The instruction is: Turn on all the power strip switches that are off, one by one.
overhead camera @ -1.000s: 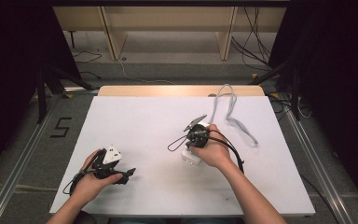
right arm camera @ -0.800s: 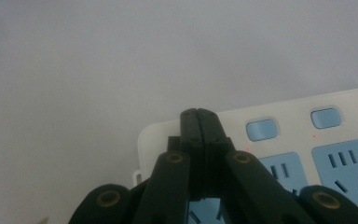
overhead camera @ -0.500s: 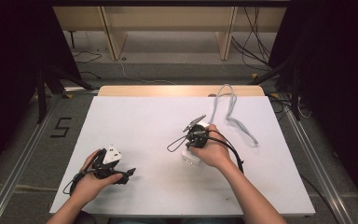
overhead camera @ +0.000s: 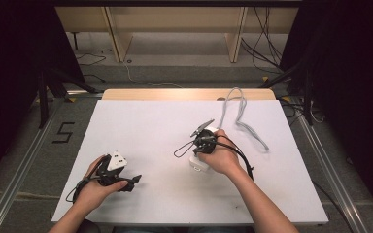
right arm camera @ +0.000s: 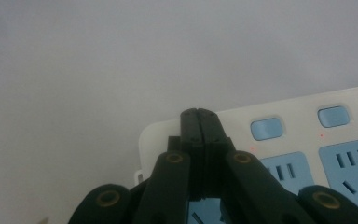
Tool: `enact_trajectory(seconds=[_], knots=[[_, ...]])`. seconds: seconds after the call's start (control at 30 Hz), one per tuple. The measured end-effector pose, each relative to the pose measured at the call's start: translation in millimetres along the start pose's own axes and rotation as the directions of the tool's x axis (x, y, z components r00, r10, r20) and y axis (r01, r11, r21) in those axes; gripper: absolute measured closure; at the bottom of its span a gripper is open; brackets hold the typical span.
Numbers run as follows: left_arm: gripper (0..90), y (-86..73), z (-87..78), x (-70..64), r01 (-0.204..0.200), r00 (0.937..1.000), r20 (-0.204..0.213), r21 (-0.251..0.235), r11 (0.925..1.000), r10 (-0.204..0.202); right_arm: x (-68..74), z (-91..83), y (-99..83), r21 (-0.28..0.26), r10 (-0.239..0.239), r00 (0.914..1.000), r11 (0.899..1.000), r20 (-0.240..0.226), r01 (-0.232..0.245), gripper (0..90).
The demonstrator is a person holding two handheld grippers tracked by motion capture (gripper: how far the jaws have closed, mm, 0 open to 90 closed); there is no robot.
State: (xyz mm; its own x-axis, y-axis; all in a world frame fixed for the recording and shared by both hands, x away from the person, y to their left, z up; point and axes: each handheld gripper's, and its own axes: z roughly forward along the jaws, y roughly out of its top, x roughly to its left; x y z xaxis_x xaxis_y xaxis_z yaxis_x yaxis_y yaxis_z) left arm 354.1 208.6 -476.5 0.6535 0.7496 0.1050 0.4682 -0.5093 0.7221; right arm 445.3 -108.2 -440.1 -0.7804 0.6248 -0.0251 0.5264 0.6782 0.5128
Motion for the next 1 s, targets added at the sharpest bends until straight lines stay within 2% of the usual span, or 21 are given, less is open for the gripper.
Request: enact_trajectory(seconds=[0.37,1.0], knots=[[16.1,0.0,-0.1,-0.6,0.002,1.0000,-0.001,-0.002,1.0000,-0.002,0.4,1.4,0.0,0.007,-0.012,0.9999,1.000,0.003,0.012,90.0],[16.1,0.5,0.2,-1.5,-0.005,1.0000,-0.005,-0.004,1.0000,0.005,1.8,2.6,1.2,0.021,0.002,0.9999,1.000,0.012,-0.002,90.0]])
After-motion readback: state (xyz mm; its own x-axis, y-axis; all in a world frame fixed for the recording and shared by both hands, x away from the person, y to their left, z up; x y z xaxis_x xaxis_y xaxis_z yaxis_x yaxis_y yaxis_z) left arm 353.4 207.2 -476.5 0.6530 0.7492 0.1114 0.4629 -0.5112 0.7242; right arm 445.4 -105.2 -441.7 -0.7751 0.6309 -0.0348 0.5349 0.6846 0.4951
